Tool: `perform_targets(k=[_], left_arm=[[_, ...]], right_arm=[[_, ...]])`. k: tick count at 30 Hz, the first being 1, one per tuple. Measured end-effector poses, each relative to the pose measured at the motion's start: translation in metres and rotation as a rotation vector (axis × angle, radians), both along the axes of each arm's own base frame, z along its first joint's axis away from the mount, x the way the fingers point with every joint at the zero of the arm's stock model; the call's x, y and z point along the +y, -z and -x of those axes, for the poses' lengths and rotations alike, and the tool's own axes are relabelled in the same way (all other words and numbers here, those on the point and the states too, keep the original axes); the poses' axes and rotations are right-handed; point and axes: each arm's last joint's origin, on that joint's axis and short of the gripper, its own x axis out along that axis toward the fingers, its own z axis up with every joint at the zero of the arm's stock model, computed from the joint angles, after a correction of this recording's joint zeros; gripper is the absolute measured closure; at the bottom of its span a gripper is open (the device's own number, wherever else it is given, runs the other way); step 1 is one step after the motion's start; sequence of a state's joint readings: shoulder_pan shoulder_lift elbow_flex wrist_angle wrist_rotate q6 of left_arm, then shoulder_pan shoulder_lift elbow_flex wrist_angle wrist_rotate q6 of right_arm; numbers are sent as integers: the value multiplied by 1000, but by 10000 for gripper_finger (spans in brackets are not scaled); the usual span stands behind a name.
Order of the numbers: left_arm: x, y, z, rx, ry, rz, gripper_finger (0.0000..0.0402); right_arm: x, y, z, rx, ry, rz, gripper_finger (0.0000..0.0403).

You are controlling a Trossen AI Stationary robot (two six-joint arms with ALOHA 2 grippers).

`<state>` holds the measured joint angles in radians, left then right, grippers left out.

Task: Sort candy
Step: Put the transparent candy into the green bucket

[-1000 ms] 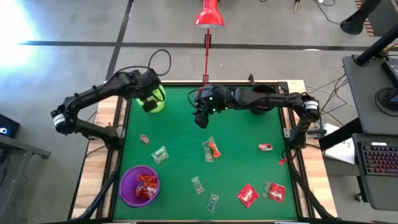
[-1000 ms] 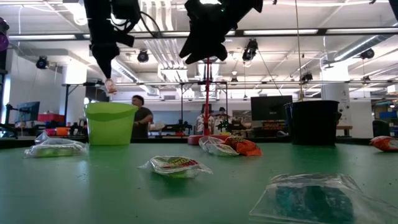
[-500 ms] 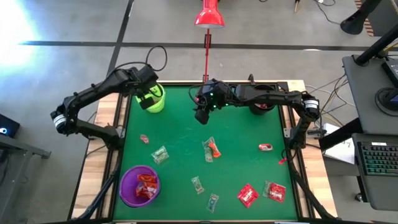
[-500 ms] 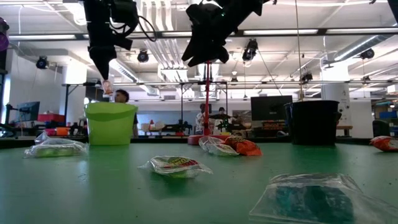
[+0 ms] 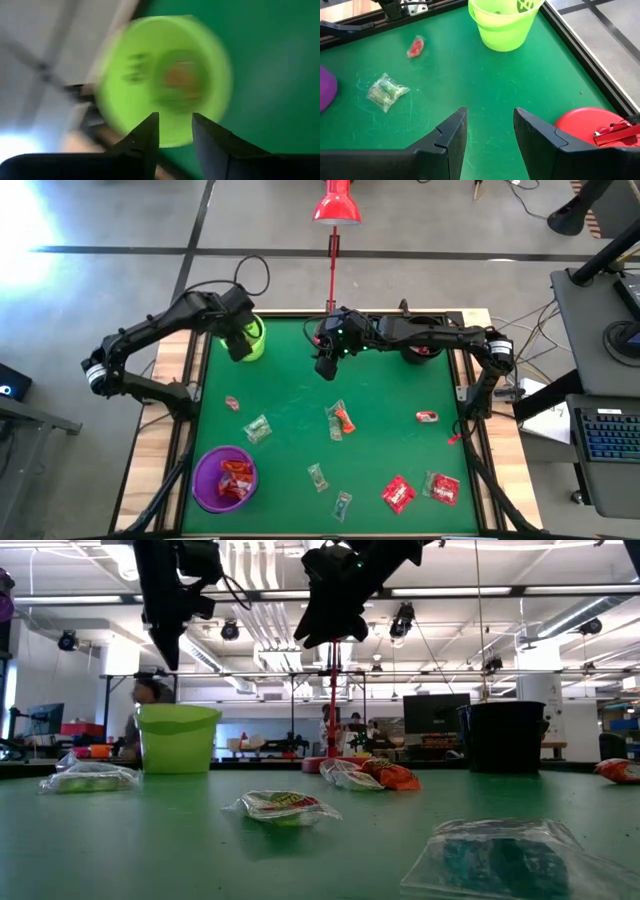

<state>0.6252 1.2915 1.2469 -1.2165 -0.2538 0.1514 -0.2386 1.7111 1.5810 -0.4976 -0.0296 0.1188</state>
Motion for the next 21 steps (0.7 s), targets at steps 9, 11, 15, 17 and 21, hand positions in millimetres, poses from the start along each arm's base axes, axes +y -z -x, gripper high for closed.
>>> perform_targets(k=[9,11,15,17,21], left_arm=[[-31,5,-8,-43,120,273,285],[-38,8,-6,-11,77,308,283],[-47,18,-3,52,7,365,283],[-50,25,-2,64,6,404,283],[-57,46,4,156,150,446,283]], right_arm=[[0,0,0,0,-1,2,250],[0,0,0,0,0,1,250],[0,0,0,0,1,1,250],[0,0,0,0,1,1,250],[0,0,0,2,1,1,250]])
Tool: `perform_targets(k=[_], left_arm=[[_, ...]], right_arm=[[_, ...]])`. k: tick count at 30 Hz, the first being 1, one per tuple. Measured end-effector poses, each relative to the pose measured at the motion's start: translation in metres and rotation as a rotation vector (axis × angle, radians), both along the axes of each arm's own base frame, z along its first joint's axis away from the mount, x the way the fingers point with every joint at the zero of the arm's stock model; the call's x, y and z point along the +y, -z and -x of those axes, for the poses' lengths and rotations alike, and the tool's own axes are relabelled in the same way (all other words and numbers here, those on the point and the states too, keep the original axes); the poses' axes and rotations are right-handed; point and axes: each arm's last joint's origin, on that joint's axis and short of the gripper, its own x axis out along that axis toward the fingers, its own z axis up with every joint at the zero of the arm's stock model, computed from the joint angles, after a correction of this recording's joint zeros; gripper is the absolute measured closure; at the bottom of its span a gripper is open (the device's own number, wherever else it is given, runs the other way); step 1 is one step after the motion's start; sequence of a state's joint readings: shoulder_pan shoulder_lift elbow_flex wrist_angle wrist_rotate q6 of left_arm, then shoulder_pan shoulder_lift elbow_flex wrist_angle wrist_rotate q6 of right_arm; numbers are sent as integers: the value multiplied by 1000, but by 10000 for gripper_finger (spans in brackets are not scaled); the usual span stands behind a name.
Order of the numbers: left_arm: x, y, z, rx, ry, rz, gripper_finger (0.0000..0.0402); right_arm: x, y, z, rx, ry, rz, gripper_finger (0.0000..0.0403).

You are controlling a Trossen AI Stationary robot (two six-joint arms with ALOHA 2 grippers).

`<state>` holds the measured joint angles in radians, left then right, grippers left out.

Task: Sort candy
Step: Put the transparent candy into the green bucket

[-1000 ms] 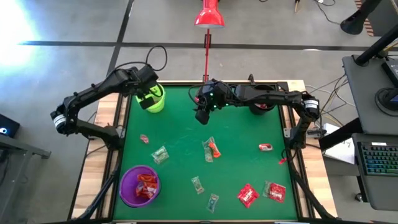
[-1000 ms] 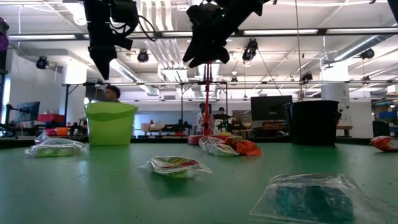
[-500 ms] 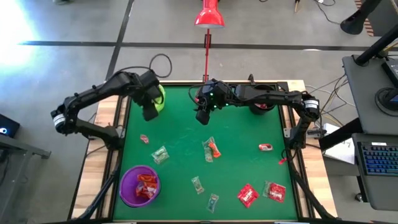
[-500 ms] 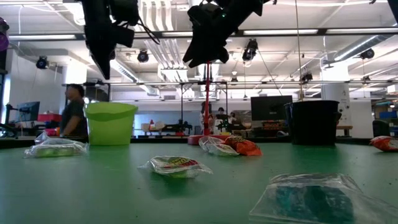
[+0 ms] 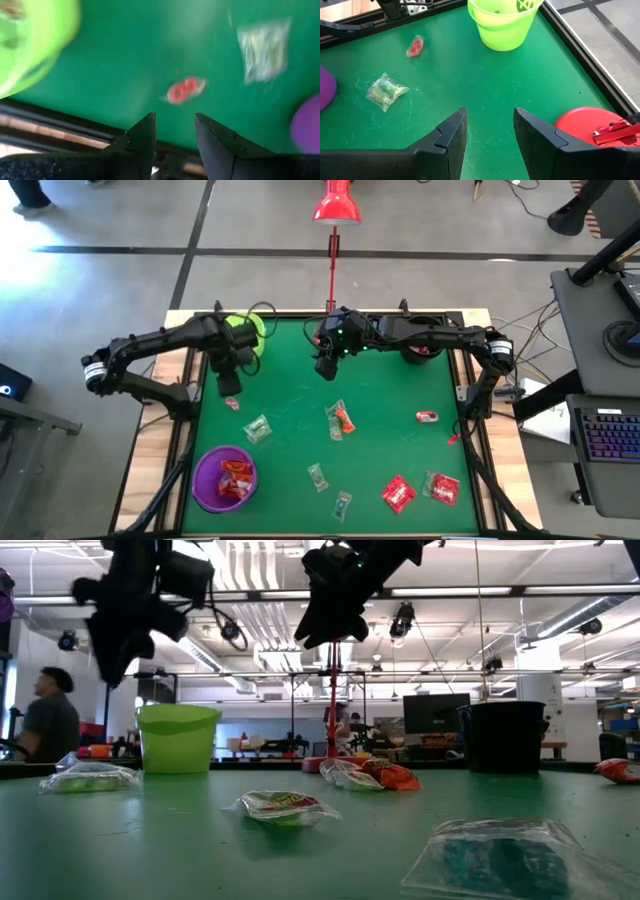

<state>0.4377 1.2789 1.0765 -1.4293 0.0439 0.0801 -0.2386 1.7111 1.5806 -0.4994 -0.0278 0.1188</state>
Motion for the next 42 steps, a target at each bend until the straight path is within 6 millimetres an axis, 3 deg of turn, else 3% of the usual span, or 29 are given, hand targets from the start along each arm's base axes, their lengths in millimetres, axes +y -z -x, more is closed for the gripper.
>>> perform_targets(k=[5,9,31,42], left_arm=[[-13,31,16,87,229,67,283],[-18,46,21,104,262,80,283],[-39,47,-11,-163,462,-4,283],[-42,74,-4,-125,400,47,281]], right_arm=[[1,3,2,34,5,-14,250],[1,5,4,56,19,-35,250],[1,6,5,70,38,-60,250],[2,7,6,82,44,-70,250]])
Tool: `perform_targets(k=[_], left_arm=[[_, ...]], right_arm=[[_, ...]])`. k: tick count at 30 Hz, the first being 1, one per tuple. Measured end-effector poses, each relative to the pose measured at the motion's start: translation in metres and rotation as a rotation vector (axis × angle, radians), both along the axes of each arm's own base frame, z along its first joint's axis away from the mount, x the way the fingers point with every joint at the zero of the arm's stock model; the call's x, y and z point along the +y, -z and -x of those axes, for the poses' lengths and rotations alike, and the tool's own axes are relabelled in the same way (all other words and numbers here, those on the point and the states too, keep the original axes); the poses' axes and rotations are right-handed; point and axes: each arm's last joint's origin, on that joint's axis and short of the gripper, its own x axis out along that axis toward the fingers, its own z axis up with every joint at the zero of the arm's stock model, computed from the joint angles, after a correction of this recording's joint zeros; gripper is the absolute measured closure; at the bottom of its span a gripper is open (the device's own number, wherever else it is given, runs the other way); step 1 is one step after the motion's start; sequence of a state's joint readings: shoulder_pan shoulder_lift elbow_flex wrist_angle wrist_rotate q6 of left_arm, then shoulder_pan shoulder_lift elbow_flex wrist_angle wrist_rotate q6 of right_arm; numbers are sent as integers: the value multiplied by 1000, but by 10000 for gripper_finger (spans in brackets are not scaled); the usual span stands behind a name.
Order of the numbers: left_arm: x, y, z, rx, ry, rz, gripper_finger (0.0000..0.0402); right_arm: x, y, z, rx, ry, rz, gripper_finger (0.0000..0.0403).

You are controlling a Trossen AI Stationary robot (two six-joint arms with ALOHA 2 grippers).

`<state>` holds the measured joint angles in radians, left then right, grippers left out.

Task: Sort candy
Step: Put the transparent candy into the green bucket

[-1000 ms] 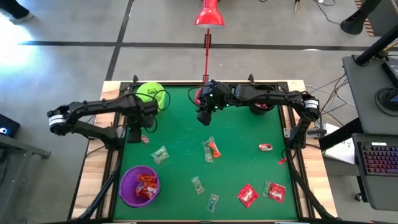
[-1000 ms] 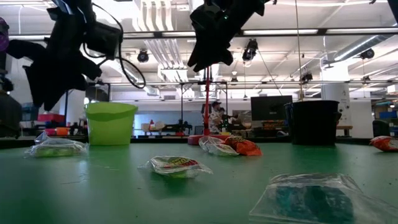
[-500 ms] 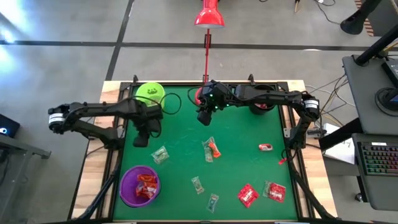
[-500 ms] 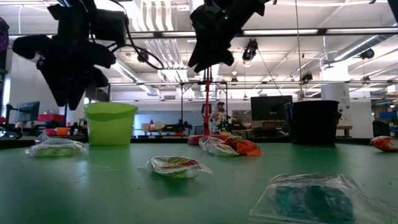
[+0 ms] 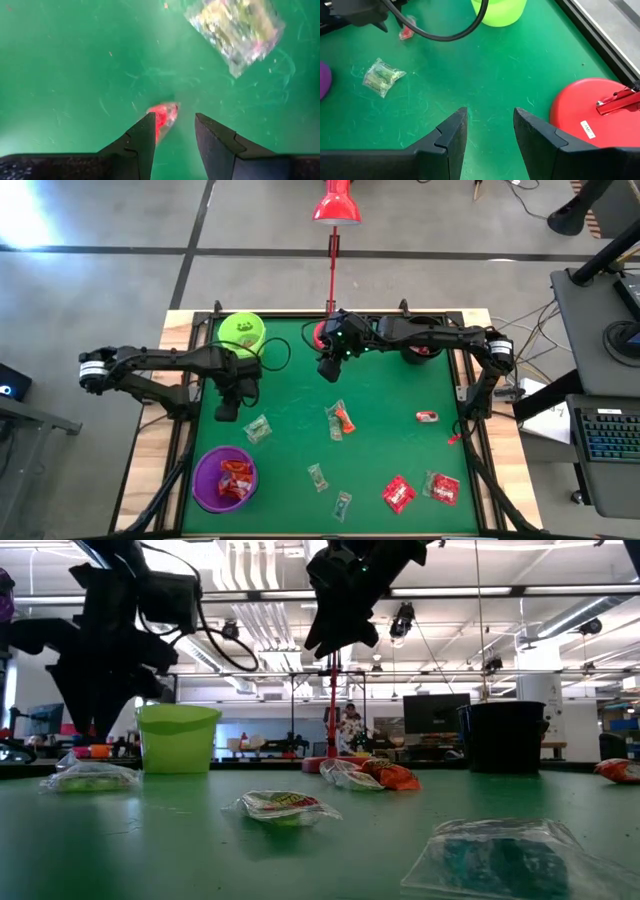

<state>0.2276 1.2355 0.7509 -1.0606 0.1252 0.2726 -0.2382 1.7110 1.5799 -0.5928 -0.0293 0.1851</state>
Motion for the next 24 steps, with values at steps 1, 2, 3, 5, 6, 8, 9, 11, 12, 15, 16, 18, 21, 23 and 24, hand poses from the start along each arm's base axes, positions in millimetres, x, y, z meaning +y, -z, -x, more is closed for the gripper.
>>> perform_targets(k=[1,2,3,5,6,8,9,11,12,15,16,18,21,23,24], left_arm=[[0,-1,-1,-1,-1,0,280],[0,-1,-2,0,1,0,278],[1,0,-2,5,8,1,277],[1,2,-3,11,31,0,275],[1,3,-3,17,42,0,274],[0,7,-2,35,60,4,274],[0,9,-2,41,69,5,274],[-1,10,-3,40,91,1,274],[-1,12,-3,45,96,-1,274],[-1,19,-1,81,104,-15,274],[-1,21,-1,93,105,-14,274],[-1,25,0,123,114,-9,274],[0,29,-2,139,115,-5,274],[0,32,-4,157,116,0,274],[0,34,-4,170,116,-2,274]], right_arm=[[0,0,0,3,0,-1,250],[0,0,0,5,0,-1,250],[0,0,0,6,0,-1,250],[0,0,0,6,-1,-1,250],[0,1,0,7,0,-2,250],[0,1,1,9,0,-2,250],[0,1,1,10,-1,-2,250],[0,1,1,18,-1,-4,250],[0,1,2,21,-1,-4,250],[1,2,2,33,-1,-7,250],[1,2,2,33,-1,-7,250],[1,2,2,34,-1,-7,250],[1,2,2,33,-1,-6,250],[1,2,2,33,-1,-6,250],[1,2,2,33,-1,-6,250]])
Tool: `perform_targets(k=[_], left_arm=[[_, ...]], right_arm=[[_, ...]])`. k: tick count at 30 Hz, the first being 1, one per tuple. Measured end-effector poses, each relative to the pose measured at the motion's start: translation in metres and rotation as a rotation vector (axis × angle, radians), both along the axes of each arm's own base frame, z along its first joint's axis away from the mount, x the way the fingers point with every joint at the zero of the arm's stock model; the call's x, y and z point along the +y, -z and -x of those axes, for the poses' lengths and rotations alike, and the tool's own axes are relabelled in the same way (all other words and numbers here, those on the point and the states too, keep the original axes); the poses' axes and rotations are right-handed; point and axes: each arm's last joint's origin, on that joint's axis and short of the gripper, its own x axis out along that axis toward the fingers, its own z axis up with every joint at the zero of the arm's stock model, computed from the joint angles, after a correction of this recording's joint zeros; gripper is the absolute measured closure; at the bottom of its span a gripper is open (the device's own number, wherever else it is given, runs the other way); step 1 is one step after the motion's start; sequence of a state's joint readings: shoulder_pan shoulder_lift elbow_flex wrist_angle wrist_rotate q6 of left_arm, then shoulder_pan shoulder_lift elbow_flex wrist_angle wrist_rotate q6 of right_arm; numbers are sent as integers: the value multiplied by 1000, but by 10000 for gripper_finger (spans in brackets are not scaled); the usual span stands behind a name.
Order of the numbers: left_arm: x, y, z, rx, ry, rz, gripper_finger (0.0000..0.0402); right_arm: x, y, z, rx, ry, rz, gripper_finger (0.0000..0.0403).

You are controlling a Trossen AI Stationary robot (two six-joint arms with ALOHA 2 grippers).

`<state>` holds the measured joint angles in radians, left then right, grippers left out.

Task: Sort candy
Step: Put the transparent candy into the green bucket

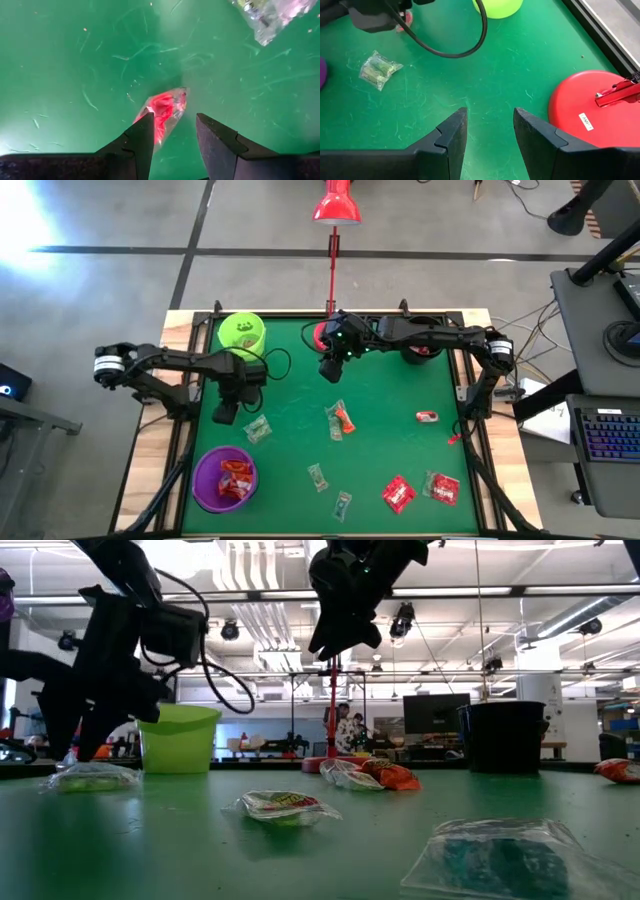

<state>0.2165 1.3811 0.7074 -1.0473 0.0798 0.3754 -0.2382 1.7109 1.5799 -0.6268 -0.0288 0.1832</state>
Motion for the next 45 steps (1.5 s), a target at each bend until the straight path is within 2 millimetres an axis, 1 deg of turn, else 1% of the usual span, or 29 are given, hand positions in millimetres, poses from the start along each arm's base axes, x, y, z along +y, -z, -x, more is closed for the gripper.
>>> perform_targets(k=[3,8,12,16,20,23,26,30,34,42,45], left_arm=[[2,9,-3,47,-1,-49,274],[5,24,-8,115,-13,-74,274],[6,31,-11,164,-16,-88,281],[6,32,-12,166,-16,-92,312],[7,24,-14,122,-25,-87,360],[6,11,-21,47,-49,-46,391],[6,-1,-26,1,-76,-11,395],[6,-23,-31,-41,-105,-10,398],[8,-52,-36,-113,-115,-38,400],[16,-119,-50,-317,-188,-200,400],[19,-141,-49,-337,-208,-269,400]], right_arm=[[0,0,0,-1,0,0,250],[0,0,0,-1,0,0,250],[0,0,0,0,0,0,250],[0,0,0,2,0,-1,250],[0,0,0,4,0,-1,250],[0,0,0,4,0,-1,250],[0,0,0,4,0,-1,250],[0,0,0,4,1,-1,250],[0,0,0,4,1,-1,250],[0,0,0,4,0,-1,250],[0,0,0,4,0,-1,250]])
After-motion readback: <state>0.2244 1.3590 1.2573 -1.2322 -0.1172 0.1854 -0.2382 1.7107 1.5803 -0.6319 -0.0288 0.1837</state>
